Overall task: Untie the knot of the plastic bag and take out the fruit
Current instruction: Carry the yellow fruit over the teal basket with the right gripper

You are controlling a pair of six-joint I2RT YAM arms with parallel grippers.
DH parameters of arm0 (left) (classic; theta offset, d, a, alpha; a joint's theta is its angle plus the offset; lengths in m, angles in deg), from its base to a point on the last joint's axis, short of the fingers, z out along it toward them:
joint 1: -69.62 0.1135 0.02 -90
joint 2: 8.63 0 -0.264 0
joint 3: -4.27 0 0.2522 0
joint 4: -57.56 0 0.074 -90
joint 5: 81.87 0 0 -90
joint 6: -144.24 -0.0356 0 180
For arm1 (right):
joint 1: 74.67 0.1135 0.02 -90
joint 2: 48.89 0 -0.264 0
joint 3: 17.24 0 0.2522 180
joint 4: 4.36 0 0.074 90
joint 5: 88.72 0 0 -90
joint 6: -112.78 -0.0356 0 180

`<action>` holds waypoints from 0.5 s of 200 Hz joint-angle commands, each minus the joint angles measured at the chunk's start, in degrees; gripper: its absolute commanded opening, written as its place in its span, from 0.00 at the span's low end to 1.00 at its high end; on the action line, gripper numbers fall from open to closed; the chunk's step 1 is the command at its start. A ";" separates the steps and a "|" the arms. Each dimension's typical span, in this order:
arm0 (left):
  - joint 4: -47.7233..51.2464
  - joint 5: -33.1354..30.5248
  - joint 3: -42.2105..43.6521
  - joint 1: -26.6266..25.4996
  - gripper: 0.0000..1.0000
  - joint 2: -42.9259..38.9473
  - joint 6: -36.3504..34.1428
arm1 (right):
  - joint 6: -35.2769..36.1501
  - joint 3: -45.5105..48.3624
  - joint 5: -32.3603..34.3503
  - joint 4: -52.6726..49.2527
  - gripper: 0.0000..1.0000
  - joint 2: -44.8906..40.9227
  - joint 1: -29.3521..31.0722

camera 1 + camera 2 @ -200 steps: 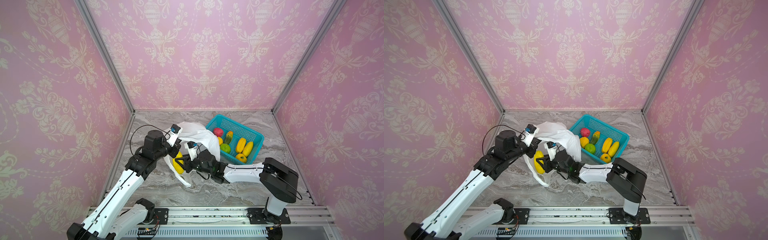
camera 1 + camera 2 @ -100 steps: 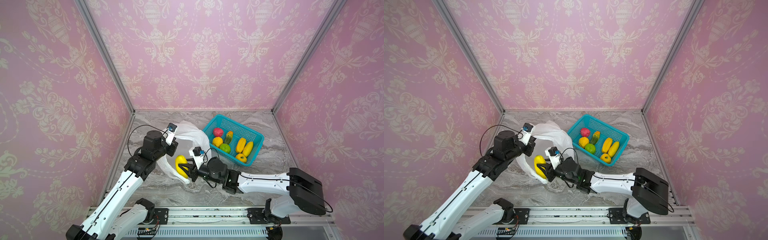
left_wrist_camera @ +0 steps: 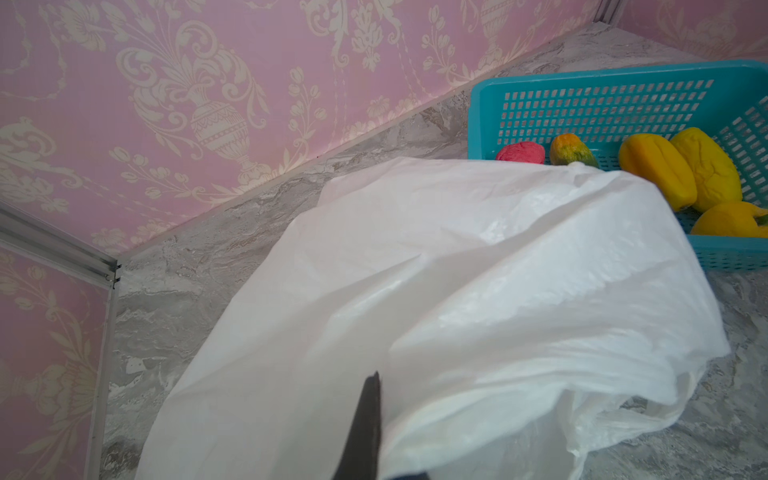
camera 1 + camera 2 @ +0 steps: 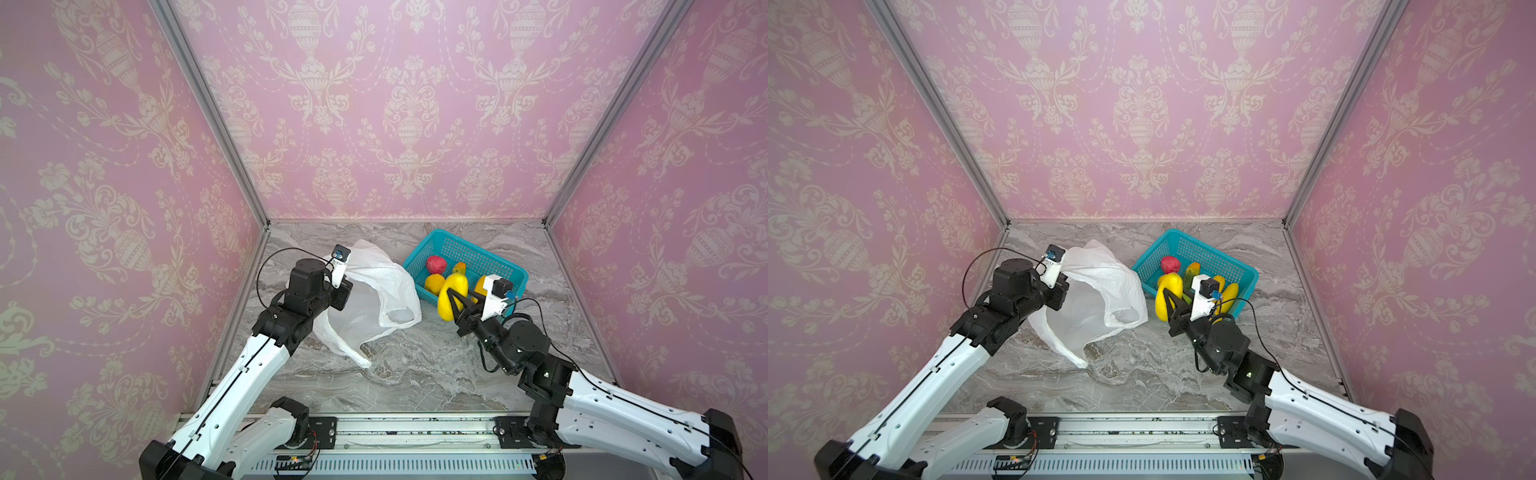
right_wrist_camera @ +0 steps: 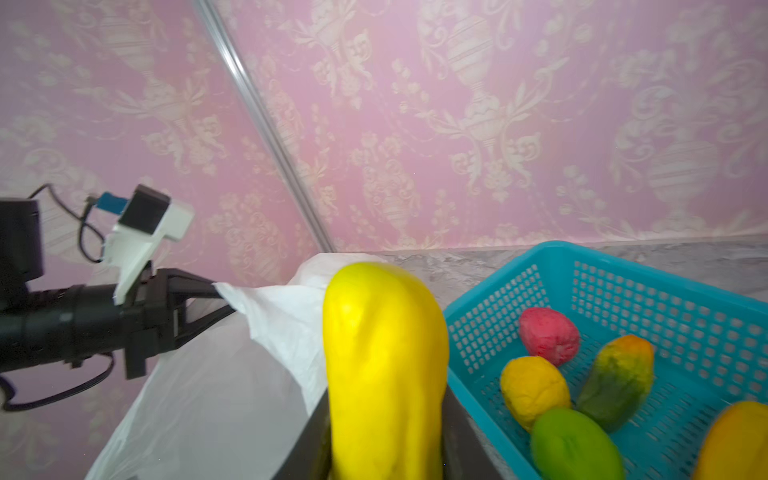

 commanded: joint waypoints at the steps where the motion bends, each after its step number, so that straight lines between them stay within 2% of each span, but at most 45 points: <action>1: 0.38 -1.32 -0.56 0.51 0.00 -1.02 -0.06 | -5.05 1.51 2.44 -9.55 0.34 -1.19 -5.79; 23: -0.30 -0.37 -0.07 0.52 0.00 -1.67 -0.28 | -7.71 -1.02 -1.74 -12.87 0.33 4.35 -11.94; 48: -0.38 0.33 0.05 0.48 0.00 -1.50 -0.54 | -11.17 -6.62 -8.14 -16.54 0.26 16.26 -18.26; 67: -0.26 1.01 0.10 0.53 0.00 -1.23 -0.68 | -12.17 -9.96 -13.34 -16.34 0.25 25.09 -21.59; 100: -0.65 1.43 0.27 0.47 0.00 -1.49 -0.76 | -12.17 -14.37 -13.53 -16.00 0.26 35.79 -23.07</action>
